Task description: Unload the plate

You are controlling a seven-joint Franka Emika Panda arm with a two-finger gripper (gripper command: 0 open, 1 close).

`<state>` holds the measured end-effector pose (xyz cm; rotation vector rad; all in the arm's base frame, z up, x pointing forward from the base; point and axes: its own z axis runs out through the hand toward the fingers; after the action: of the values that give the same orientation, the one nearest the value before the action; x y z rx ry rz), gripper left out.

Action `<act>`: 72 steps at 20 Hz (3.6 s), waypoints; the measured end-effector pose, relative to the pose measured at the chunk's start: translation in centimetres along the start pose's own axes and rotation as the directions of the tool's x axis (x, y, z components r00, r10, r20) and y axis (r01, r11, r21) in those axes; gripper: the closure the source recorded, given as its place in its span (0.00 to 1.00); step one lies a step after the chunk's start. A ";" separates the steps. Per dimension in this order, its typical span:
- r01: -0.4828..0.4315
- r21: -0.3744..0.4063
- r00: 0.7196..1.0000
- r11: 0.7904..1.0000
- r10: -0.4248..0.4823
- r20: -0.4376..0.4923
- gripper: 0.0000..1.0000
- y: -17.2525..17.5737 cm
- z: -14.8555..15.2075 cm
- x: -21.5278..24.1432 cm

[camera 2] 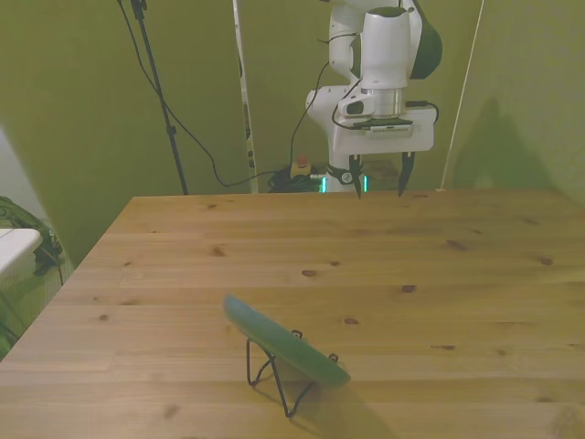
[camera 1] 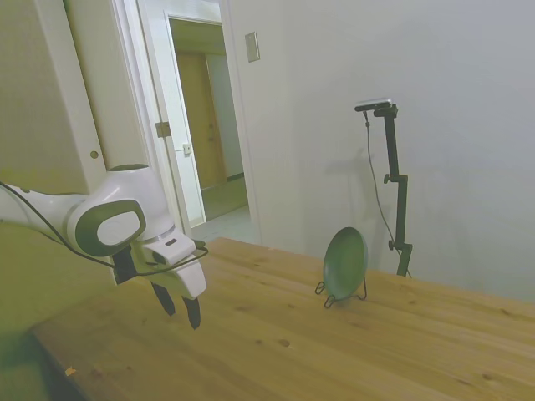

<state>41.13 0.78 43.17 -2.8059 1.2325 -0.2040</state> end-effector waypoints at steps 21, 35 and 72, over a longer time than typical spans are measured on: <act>-0.330 0.058 0.847 0.942 0.322 -0.424 0.00 1.1 -9.2 22.9; -0.303 0.104 0.826 0.947 0.315 -0.467 0.00 -2.8 -6.4 27.7; -0.171 0.226 0.869 0.959 0.254 -0.425 1.00 -6.2 0.2 37.3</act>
<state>70.65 -22.55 47.22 -2.5133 1.5059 -0.9466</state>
